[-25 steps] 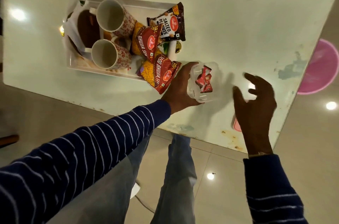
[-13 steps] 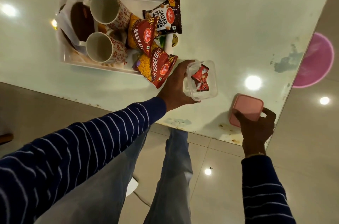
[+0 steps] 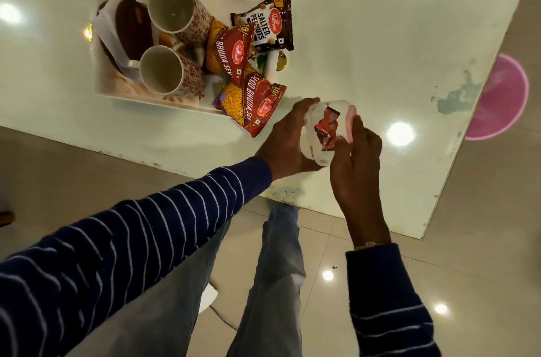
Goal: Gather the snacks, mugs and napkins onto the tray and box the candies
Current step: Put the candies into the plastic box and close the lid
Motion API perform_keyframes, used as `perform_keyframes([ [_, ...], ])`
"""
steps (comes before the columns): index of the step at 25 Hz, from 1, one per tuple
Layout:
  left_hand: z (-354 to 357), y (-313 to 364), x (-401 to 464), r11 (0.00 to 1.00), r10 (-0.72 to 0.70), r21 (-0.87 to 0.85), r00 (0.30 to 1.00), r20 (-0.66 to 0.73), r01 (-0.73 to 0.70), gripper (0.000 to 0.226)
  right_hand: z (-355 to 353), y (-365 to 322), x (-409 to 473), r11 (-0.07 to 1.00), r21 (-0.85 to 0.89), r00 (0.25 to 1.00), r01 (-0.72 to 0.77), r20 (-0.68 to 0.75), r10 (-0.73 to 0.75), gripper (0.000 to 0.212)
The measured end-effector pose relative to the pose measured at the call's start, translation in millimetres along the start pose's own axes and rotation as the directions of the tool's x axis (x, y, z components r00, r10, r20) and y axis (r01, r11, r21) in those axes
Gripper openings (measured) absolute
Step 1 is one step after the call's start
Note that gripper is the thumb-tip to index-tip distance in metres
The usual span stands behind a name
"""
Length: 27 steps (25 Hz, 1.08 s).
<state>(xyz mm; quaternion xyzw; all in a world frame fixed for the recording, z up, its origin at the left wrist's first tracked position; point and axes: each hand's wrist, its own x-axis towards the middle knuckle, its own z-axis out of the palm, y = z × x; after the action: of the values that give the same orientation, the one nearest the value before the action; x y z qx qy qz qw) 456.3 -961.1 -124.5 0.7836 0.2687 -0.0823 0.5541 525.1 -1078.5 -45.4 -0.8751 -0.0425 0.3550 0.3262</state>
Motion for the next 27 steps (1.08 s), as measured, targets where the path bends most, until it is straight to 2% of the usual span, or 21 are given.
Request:
perform_keyframes([
  [1, -1, 0, 0, 1.0, -0.004, -0.016, 1.0, -0.008, 0.004, 0.106, 2, 0, -2, 1.0, 0.027, 1.0, -0.016, 0.019, 0.015, 0.053],
  [2, -2, 0, 0, 1.0, -0.002, -0.03, 1.0, -0.016, 0.002, 0.104, 4, 1, -3, 0.999, -0.032, 0.999, -0.016, 0.04, 0.018, 0.058],
  [4, -4, 0, -2, 0.999, 0.017, -0.049, 0.999, -0.027, -0.019, 0.101, 6, 6, -4, 0.945, -0.326, 0.997, 0.037, 0.078, -0.013, 0.068],
  [6, -3, 1, -3, 0.998, 0.036, -0.059, 0.999, -0.035, -0.038, 0.101, 11, 10, -5, 0.851, -0.515, 0.994, 0.103, 0.079, -0.072, 0.07],
  [8, -1, 6, -5, 0.998, 0.024, -0.06, 0.999, -0.033, -0.026, 0.103, 16, 14, -7, 0.813, -0.569, 0.991, 0.125, 0.031, -0.131, 0.068],
  [10, 2, 10, -6, 0.998, 0.014, -0.058, 1.0, -0.027, -0.016, 0.102, 21, 17, -7, 0.823, -0.558, 0.988, 0.102, -0.038, -0.148, 0.067],
  [13, 5, 14, -8, 0.997, 0.043, -0.057, 0.998, -0.041, -0.045, 0.098, 24, 17, -4, 0.925, -0.378, 0.988, 0.026, -0.128, -0.08, 0.072],
  [15, 3, 15, -10, 0.997, 0.043, -0.059, 0.998, -0.043, -0.045, 0.102, 26, 19, -5, 0.971, -0.235, 0.988, 0.038, -0.138, -0.072, 0.076],
  [16, 1, 17, -11, 0.996, 0.06, -0.057, 0.997, -0.039, -0.062, 0.105, 26, 21, -7, 0.987, -0.144, 0.986, 0.069, -0.141, -0.089, 0.073],
  [18, -4, 17, -13, 0.988, 0.152, -0.004, 0.988, -0.029, -0.152, 0.107, 22, 25, -8, 0.983, 0.161, 0.984, 0.086, -0.167, -0.058, 0.065],
  [19, -6, 17, -14, 0.978, 0.206, 0.035, 0.978, -0.019, -0.205, 0.105, 18, 29, -7, 0.936, 0.349, 0.984, 0.045, -0.177, 0.019, 0.058],
  [20, -7, 18, -16, 0.969, 0.24, 0.061, 0.971, -0.011, -0.239, 0.102, 13, 32, -6, 0.838, 0.543, 0.98, -0.053, -0.133, 0.148, 0.052],
  [21, -7, 19, -17, 0.965, 0.254, 0.067, 0.967, -0.006, -0.253, 0.099, 7, 34, -5, 0.684, 0.704, 0.96, -0.19, -0.012, 0.279, 0.049],
  [22, -6, 21, -18, 0.965, 0.257, 0.057, 0.967, -0.002, -0.256, 0.098, 3, 37, -5, 0.529, 0.793, 0.927, -0.301, 0.114, 0.357, 0.048],
  [23, -5, 23, -18, 0.966, 0.254, 0.043, 0.967, 0.007, -0.254, 0.097, 0, 39, -5, 0.444, 0.822, 0.904, -0.357, 0.184, 0.386, 0.045],
  [24, -3, 25, -18, 0.969, 0.246, 0.025, 0.969, 0.016, -0.246, 0.097, -1, 40, -5, 0.429, 0.827, 0.898, -0.364, 0.19, 0.396, 0.041],
  [27, 0, 28, -17, 0.975, 0.221, -0.02, 0.975, 0.021, -0.221, 0.097, 2, 37, -6, 0.514, 0.805, 0.918, -0.296, 0.091, 0.386, 0.037],
])
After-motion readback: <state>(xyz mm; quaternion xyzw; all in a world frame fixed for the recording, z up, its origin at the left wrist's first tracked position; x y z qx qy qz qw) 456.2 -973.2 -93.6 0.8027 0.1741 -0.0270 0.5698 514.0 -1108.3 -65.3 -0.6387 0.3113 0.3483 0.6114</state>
